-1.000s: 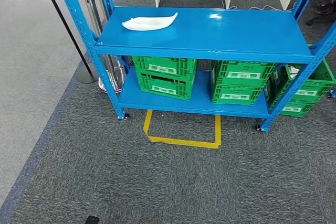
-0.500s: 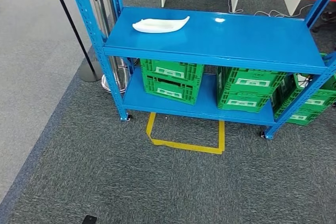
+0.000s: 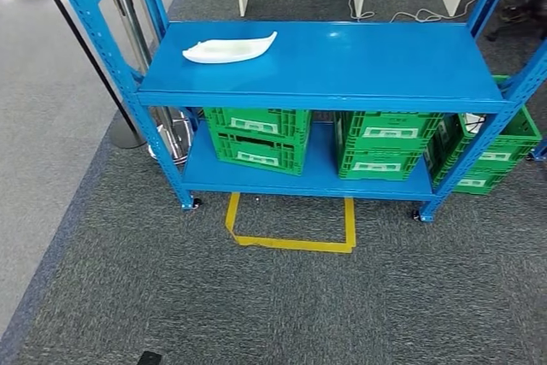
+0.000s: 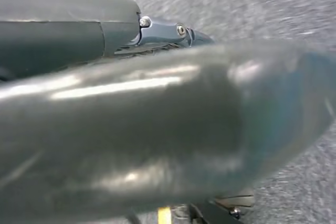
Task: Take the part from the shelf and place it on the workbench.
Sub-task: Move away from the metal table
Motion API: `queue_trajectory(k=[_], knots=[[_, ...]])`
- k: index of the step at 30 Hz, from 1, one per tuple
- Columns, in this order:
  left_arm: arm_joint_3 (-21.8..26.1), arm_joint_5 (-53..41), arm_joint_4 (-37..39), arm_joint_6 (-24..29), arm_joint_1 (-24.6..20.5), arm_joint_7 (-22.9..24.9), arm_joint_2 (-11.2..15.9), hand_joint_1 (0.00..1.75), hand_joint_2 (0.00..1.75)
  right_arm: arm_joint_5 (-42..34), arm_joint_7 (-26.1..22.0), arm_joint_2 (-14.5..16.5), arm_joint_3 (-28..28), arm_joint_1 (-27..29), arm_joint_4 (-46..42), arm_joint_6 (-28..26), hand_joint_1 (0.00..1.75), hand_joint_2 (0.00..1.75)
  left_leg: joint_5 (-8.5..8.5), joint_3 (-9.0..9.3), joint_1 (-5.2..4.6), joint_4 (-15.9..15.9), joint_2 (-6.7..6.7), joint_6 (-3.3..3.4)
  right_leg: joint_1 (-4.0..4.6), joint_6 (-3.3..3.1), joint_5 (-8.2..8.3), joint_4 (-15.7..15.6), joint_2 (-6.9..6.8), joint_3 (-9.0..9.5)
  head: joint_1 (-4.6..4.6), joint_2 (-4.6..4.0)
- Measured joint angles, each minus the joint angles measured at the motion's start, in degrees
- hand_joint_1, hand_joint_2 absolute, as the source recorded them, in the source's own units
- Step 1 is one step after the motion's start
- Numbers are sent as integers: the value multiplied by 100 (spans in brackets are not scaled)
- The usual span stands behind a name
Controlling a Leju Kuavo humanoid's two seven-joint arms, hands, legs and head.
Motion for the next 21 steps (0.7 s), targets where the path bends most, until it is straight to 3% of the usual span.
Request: queue_trajectory(k=[2, 4, 5, 7, 9, 10, 11, 12, 13, 15, 16, 18, 21], knots=[[-2, -10, 0, -3, 0, 1, 9, 0, 0, -1, -1, 8, -5, -12, 0, 29, 0, 0, 118, 191, -6, -478, -143, 55, -9, 56, -35, -2, 116, 6, -1, 0], [-2, -21, 0, -6, -4, 1, 10, 0, 0, -2, -1, 14, -15, -5, 0, 58, 0, 0, 38, 264, -19, -608, -128, 101, -30, 143, -48, -38, 211, -30, -5, 0], [-2, -26, 0, -8, -8, 1, 4, 0, 0, -2, 0, 14, -23, 4, 0, 67, 0, 0, 31, 298, -14, -651, -79, 125, -38, 181, -57, -52, 211, -31, 0, 0], [-2, -35, 0, -9, -14, 0, -4, 0, 0, 1, 3, 13, -37, 5, 0, 80, 0, 0, 35, 403, 5, -770, 22, 184, -24, 239, -178, 116, 36, -102, 28, 0], [-1, -41, 0, -7, -13, 0, -1, 0, 0, 1, 8, 14, -45, -18, 0, 83, 0, 0, 8, 479, -2, -820, 137, 235, -13, 272, -464, 758, -205, -465, 57, 0], [-1, -42, 0, -5, -11, 1, 2, 0, 0, -1, 12, 14, -47, -26, 0, 84, 0, 0, -20, 504, -12, -821, 194, 254, -13, 288, -594, 1147, -257, -711, 63, 0], [-1, -43, 1, -5, -8, 3, 2, 0, 0, -3, 16, 14, -49, -22, 0, 83, 0, 0, -51, 535, -21, -820, 236, 261, -14, 300, -634, 1425, -279, -905, 62, 0], [-1, -43, 1, -5, -7, 5, 1, 0, 0, -4, 22, 14, -50, -8, 0, 82, 0, 0, -85, 575, -26, -819, 263, 262, -13, 307, -553, 1505, -289, -1000, 63, 0], [-1, -43, 2, -5, -9, 8, -1, 0, 0, -5, 28, 13, -52, 7, 0, 82, 0, 0, -123, 625, -28, -819, 279, 258, -13, 306, -363, 1361, -297, -978, 65, 0], [0, -43, 2, -4, -11, 9, -5, 0, 0, 2, 37, 10, -55, 25, 1, 77, 0, 0, -211, 735, -35, -817, 290, 233, -4, 272, 116, 648, -343, -692, 68, 0], [0, -43, 2, -4, -14, 9, -5, 0, 0, 12, 41, 10, -56, 19, 1, 73, 0, 0, -259, 770, -47, -806, 293, 209, 3, 239, 250, 316, -371, -528, 72, 0], [0, -43, 2, -3, -18, 13, -4, 0, 0, 43, 50, 9, -57, -1, 1, 64, 0, 0, -320, 796, -68, -796, 298, 153, 24, 174, 283, 26, -404, -363, 64, 0], [-1, -44, 2, -3, -28, 17, -1, 0, 0, 85, 50, 10, -58, 2, -2, 44, 0, 0, -395, 828, -57, -766, 297, 69, 16, 84, 240, -26, -381, -299, 48, 1]])
